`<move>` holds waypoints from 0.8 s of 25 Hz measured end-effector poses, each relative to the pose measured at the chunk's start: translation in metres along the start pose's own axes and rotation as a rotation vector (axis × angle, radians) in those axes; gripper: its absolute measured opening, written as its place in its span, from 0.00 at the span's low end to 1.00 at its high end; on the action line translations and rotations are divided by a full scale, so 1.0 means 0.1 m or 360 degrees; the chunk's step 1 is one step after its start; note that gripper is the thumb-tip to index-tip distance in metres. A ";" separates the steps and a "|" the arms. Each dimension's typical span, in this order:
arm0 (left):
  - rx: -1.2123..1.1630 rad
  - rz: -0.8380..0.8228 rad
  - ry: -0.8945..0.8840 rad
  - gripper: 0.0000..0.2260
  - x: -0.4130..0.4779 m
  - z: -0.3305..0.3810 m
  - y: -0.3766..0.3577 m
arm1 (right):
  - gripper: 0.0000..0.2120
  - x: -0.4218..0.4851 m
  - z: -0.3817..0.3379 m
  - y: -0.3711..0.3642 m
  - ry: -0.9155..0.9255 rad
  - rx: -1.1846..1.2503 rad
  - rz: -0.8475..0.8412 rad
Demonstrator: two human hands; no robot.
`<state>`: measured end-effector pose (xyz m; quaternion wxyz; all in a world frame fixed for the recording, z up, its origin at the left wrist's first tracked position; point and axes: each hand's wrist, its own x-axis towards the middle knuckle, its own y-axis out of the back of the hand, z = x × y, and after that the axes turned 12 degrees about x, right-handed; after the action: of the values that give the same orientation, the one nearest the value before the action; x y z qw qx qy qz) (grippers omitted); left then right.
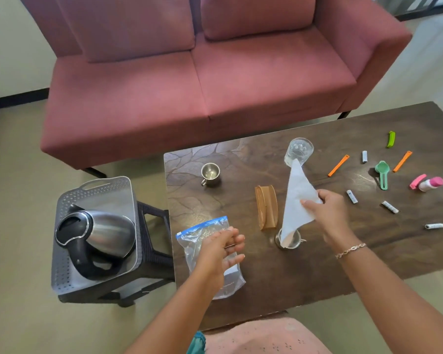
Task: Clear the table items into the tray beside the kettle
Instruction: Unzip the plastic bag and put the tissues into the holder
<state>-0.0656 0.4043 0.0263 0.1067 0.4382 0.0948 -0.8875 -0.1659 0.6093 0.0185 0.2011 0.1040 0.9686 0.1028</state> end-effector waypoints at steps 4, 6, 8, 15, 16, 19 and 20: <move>0.0219 -0.0044 -0.0103 0.07 0.17 0.09 -0.26 | 0.05 0.34 0.09 -0.01 -0.0019 -0.0289 -0.0035; 0.0297 -0.0069 -0.0121 0.11 0.31 0.14 -0.40 | 0.07 0.47 0.13 -0.08 -0.0007 -0.0400 -0.0089; 0.0370 -0.0034 -0.0088 0.18 0.48 0.17 -0.49 | 0.07 0.58 0.19 -0.17 0.0010 -0.0456 -0.0158; 0.0480 0.0016 -0.0069 0.25 0.93 0.26 -0.64 | 0.06 0.98 0.42 -0.56 -0.0046 -0.0729 -0.0307; 0.0481 0.0023 -0.0068 0.25 0.97 0.26 -0.66 | 0.07 1.05 0.46 -0.61 -0.0055 -0.0761 -0.0315; 0.0432 0.0082 -0.0039 0.18 1.07 0.24 -0.70 | 0.11 1.20 0.60 -0.72 -0.0072 -0.0842 -0.0311; 0.0422 0.0107 -0.0033 0.13 1.10 0.21 -0.72 | 0.11 1.22 0.64 -0.76 -0.0076 -0.0882 -0.0302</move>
<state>-0.1662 0.4561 -0.0438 0.0785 0.4423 -0.0391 -0.8926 -0.2611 0.5761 -0.1026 0.2533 -0.0436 0.9039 0.3418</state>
